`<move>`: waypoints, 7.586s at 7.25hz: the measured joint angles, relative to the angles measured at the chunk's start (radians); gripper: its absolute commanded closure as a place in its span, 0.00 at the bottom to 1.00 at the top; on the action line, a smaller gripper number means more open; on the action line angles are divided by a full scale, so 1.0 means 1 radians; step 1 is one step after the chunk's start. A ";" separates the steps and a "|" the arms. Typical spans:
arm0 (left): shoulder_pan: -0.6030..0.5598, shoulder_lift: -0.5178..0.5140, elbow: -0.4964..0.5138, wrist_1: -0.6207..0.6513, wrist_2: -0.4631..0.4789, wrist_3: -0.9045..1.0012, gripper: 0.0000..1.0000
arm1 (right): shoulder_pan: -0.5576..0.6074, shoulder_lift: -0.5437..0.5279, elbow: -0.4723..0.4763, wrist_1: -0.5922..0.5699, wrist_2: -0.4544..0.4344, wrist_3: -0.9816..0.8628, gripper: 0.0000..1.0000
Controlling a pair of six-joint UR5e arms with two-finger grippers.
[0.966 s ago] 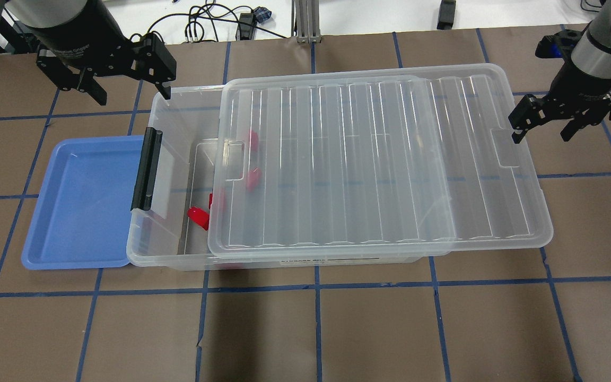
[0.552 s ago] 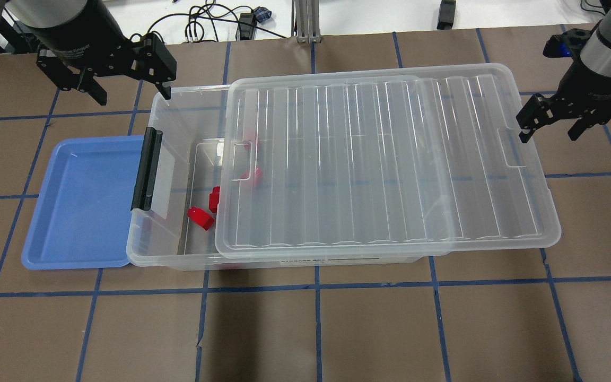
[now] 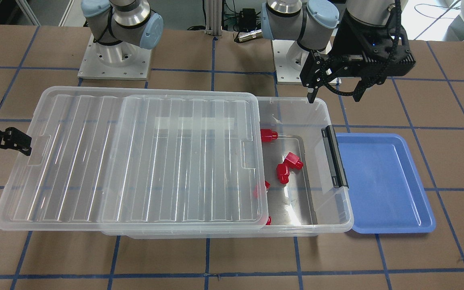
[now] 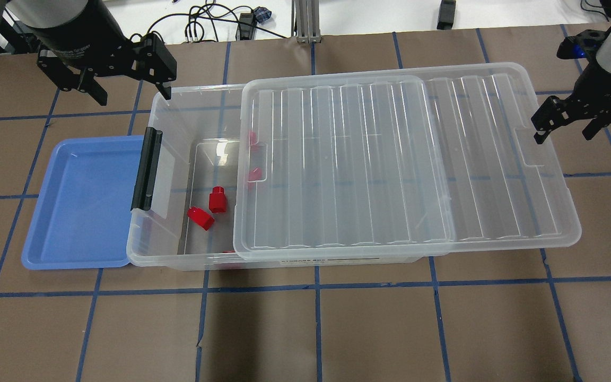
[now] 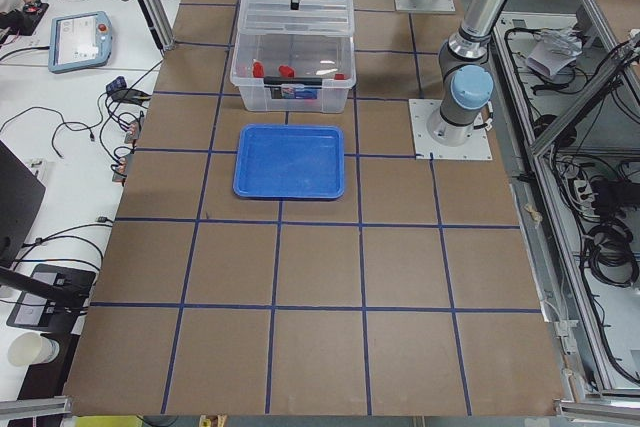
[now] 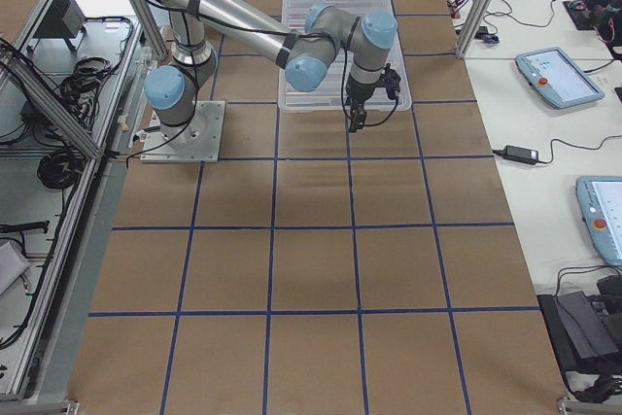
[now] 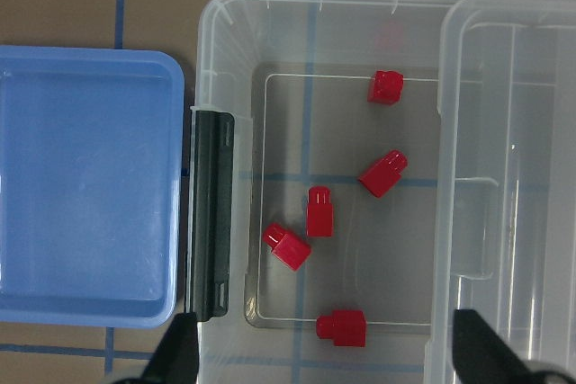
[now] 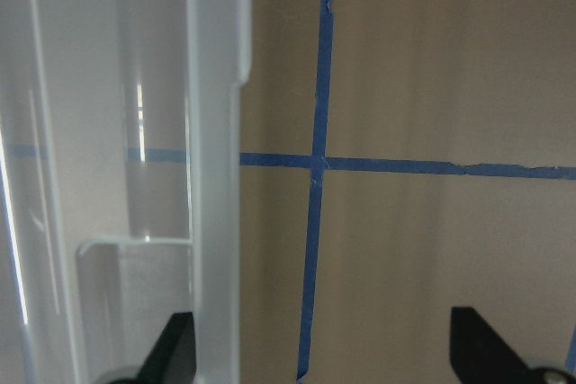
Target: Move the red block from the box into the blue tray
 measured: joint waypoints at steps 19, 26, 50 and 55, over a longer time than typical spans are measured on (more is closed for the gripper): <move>-0.020 -0.289 -0.463 0.571 -0.058 0.039 0.00 | 0.099 -0.256 -0.146 0.388 -0.071 0.153 0.00; -0.016 -0.329 -0.479 0.575 -0.054 0.035 0.04 | 0.099 -0.257 -0.139 0.398 -0.073 0.153 0.00; 0.549 -0.400 -0.383 0.544 -0.027 0.578 0.23 | 0.037 -0.241 -0.114 0.379 -0.081 0.150 0.00; 0.507 -0.280 -0.239 0.310 -0.031 0.558 0.00 | -0.009 -0.177 -0.108 0.241 -0.084 0.059 0.00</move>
